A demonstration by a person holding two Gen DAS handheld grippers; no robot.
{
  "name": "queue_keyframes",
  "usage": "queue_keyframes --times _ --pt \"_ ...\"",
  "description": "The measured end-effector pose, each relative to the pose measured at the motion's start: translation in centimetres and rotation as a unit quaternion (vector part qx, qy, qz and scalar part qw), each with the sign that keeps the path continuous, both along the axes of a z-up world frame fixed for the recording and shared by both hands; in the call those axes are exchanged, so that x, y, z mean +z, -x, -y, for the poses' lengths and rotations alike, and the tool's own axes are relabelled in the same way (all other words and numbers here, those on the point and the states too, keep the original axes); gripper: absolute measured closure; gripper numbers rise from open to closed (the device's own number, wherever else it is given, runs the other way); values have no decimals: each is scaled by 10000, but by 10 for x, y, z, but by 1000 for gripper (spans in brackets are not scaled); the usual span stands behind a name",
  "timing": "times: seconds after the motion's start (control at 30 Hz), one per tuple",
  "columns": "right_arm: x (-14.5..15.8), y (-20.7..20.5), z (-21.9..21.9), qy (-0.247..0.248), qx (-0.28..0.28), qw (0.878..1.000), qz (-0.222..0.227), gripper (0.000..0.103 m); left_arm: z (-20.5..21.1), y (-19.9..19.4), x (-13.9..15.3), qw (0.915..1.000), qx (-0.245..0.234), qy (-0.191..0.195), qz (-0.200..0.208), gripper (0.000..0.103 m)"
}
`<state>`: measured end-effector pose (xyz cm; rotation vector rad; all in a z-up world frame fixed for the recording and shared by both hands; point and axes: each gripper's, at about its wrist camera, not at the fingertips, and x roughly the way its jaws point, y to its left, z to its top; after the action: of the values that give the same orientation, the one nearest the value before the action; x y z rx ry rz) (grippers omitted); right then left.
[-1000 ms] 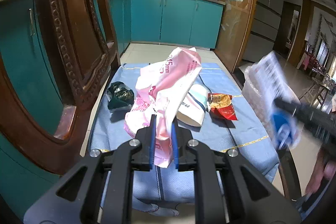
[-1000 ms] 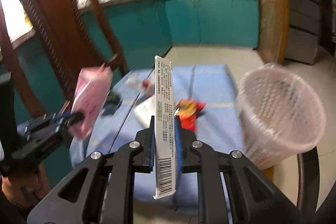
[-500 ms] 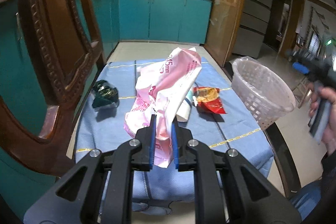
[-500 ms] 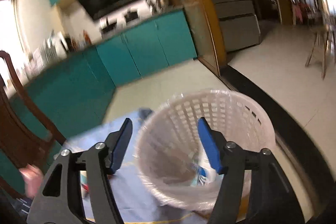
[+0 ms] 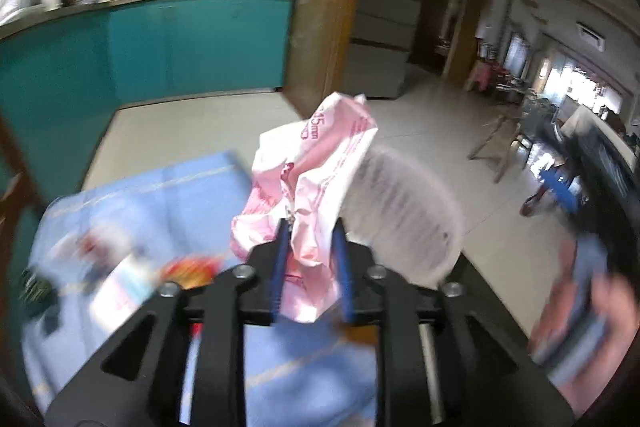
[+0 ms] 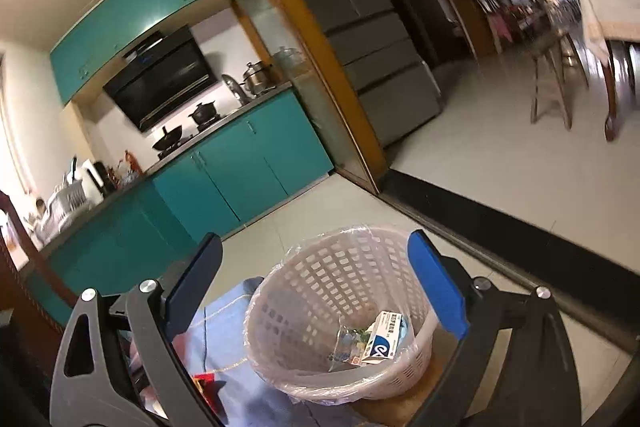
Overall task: Collect trash
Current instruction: 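Carry the pink bag over the basket and open the left gripper, then return both tools above the table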
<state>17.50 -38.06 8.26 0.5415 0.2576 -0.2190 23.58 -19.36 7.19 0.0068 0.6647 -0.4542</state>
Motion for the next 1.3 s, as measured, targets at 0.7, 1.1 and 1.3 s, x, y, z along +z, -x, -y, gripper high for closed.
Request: queue_keyframes --times 0.7,1.1,1.3 --pt "-23 20 -167 1273 2415 9590 -763 11 -213 109 -54 9666 2468 -686 -19 3" --pt "-50 36 -220 1696 2871 9354 -1175 11 -222 136 -56 9629 2593 -744 71 3" --pt "-48 34 -216 1612 2845 9377 -1174 11 -221 135 -58 9611 2650 -778 61 3"
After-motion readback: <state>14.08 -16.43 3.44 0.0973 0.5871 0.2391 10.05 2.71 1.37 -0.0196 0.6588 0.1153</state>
